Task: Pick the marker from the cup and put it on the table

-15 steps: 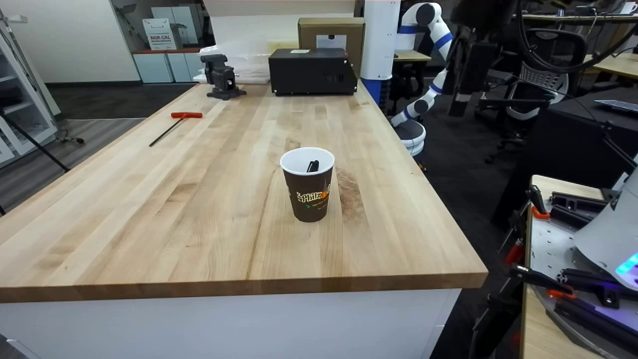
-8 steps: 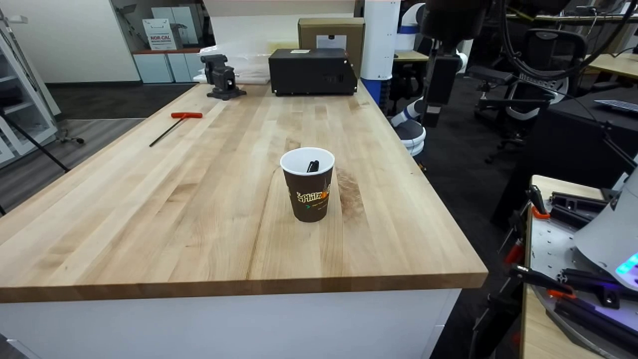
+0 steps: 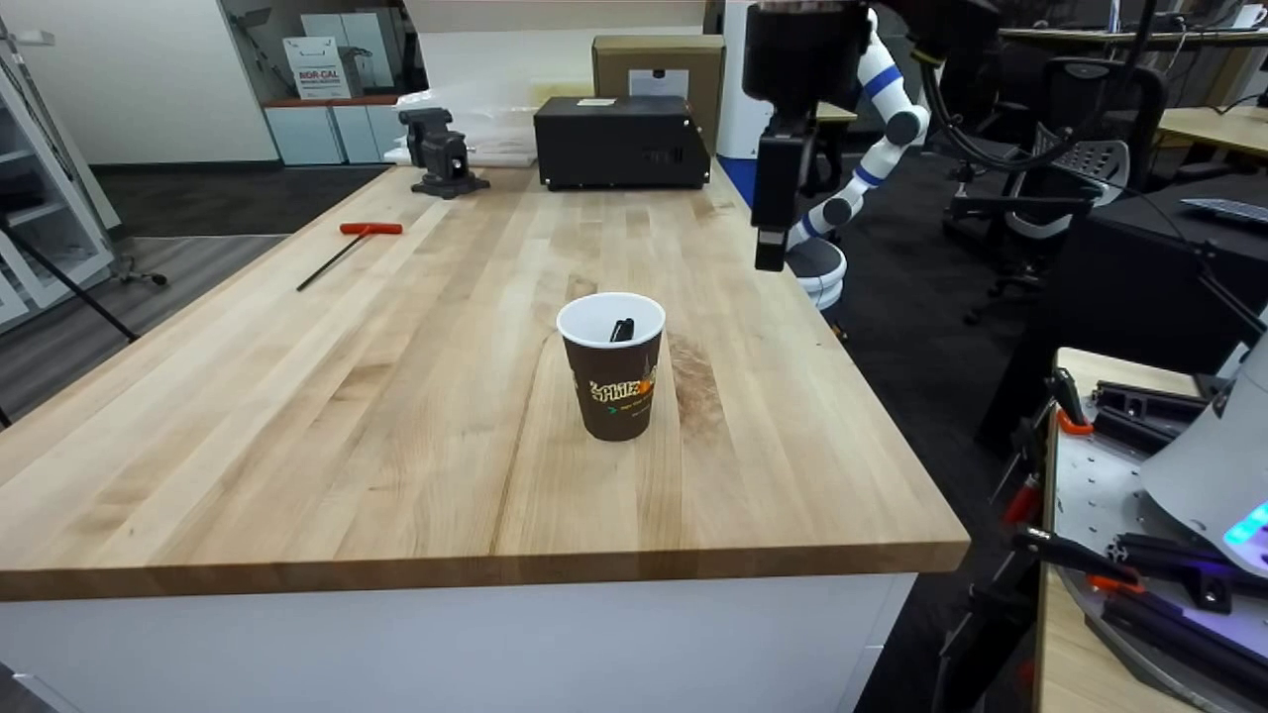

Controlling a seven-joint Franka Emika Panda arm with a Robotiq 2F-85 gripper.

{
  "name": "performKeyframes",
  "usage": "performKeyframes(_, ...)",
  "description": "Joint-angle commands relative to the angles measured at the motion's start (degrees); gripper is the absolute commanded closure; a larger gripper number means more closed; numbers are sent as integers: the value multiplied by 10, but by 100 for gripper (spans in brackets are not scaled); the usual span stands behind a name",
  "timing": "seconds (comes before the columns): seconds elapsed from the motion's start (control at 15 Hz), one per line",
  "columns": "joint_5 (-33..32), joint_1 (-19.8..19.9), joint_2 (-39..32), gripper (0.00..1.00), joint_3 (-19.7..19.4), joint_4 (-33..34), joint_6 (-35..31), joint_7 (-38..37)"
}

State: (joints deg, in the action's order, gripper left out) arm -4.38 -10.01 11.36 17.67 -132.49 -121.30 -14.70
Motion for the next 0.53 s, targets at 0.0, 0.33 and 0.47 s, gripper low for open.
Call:
performKeyframes(0.0,-33,-1,-67,0,-3,60,14,-45)
performKeyframes(0.33,-40,-20,-149,0,-6,142,34,-87)
performKeyframes(0.47,-31,-32,-179,0,-8,181,52,-90)
